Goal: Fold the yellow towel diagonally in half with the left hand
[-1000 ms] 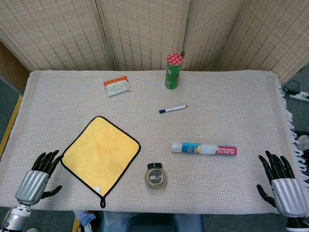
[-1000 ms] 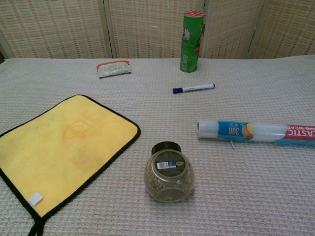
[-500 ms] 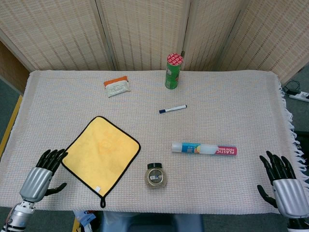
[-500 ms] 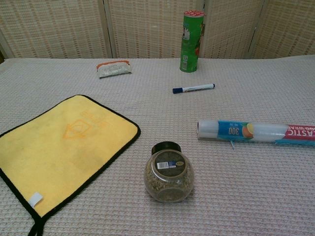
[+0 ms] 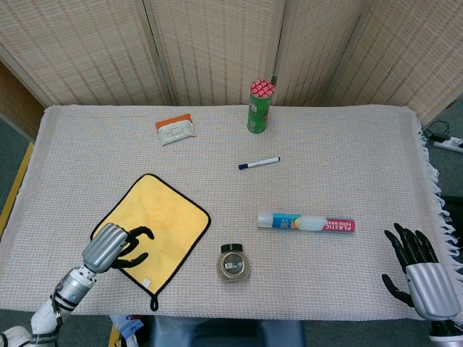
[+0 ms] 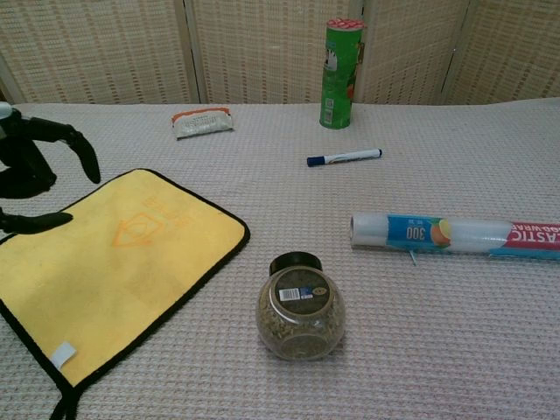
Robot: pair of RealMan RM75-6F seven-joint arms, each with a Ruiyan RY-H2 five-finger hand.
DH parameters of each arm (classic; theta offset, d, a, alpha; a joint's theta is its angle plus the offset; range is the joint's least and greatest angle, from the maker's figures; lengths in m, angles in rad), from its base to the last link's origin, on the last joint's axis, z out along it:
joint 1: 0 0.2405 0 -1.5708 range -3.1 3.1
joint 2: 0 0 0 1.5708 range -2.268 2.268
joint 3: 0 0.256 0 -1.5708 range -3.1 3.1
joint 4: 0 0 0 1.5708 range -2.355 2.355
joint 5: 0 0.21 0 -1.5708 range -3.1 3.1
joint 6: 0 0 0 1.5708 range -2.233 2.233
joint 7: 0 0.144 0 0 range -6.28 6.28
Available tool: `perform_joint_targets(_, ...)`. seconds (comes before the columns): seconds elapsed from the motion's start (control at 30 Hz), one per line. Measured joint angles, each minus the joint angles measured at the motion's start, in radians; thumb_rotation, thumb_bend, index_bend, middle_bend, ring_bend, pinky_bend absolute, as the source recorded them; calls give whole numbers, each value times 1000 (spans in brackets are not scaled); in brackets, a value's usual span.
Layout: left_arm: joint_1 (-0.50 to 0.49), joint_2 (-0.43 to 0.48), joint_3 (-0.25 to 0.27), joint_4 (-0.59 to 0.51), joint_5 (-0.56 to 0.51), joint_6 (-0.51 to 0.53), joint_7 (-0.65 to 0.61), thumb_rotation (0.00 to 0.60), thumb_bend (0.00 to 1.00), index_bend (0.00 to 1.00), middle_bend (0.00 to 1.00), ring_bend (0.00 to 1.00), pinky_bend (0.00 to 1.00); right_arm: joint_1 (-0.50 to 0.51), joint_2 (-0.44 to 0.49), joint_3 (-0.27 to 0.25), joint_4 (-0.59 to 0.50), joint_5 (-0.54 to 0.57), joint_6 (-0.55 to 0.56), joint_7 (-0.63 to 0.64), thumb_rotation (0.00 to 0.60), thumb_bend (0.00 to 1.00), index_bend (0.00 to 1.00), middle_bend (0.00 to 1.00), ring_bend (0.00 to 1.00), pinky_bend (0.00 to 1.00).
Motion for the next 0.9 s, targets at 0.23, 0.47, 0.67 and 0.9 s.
perform_joint_targets(0.23,-119,-86,-66,24,-78,-150,121,600,384,410,1000,1000,1000,12,19,6,-3,29,-21,38,600,368,0,0,0,0)
perform_joint_targets(0.47,-227,-218,-146,95,-206,-263,339,600,460,399,1000,1000,1000,17,32,9,2,50,-36,81,600,367,0,0,0,0)
perform_joint_targets(0.67,-294,-289,-186,213,-278,-315,492,600,474,408,1000,1000,1000,28,43,15,10,88,-66,123,600,367,0,0,0,0)
perform_joint_targets(0.9,-383,-340,-209,359,-405,-462,571,600,474,411,1000,1000,1000,42,51,22,20,123,-101,159,600,368,0,0,0,0)
